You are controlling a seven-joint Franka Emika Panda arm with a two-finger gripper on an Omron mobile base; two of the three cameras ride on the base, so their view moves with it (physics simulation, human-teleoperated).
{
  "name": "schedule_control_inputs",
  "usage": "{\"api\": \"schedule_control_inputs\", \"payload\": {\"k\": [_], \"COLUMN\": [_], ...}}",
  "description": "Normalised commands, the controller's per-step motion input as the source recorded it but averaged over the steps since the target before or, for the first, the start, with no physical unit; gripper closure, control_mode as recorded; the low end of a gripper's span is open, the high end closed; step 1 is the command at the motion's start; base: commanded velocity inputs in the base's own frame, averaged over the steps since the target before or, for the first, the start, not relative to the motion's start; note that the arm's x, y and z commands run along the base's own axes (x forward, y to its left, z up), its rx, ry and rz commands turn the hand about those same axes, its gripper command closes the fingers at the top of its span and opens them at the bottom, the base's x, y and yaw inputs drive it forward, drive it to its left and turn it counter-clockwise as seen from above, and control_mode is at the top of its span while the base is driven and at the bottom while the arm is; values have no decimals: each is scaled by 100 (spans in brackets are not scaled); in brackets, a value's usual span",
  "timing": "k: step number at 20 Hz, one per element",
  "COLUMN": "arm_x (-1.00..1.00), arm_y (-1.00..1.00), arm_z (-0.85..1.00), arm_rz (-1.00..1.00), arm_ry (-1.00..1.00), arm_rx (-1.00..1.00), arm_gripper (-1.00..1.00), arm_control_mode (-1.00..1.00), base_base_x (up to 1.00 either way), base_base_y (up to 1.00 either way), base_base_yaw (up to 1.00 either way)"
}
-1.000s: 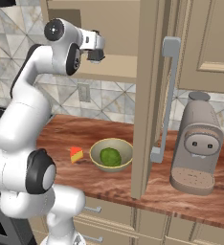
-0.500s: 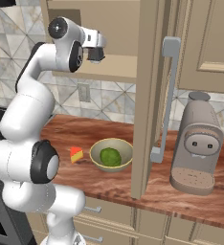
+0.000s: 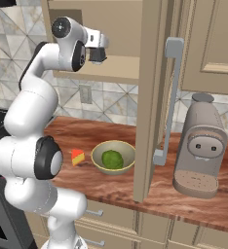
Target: Pick the cheese from the fridge and the cheese grater from the cabinet and place them next to the salad bowl.
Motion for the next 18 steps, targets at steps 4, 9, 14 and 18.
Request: {"api": "schedule_control_inputs", "payload": {"k": [4, 9, 14, 18], "arm_x": [10, 17, 17, 21], "arm_y": [6, 0, 0, 0], "arm_z": [-19, -2, 0, 2], "arm_rz": [-4, -1, 0, 0], "arm_ry": [0, 5, 6, 1], "arm_rx": [0, 4, 5, 3], "arm_gripper": [-100, -100, -100, -100], "arm_control_mode": [-100, -100, -100, -100], "base_base_x": [0, 0, 0, 0], "base_base_y": [0, 0, 0, 0], "base_base_yaw": [0, 0, 0, 0]}}
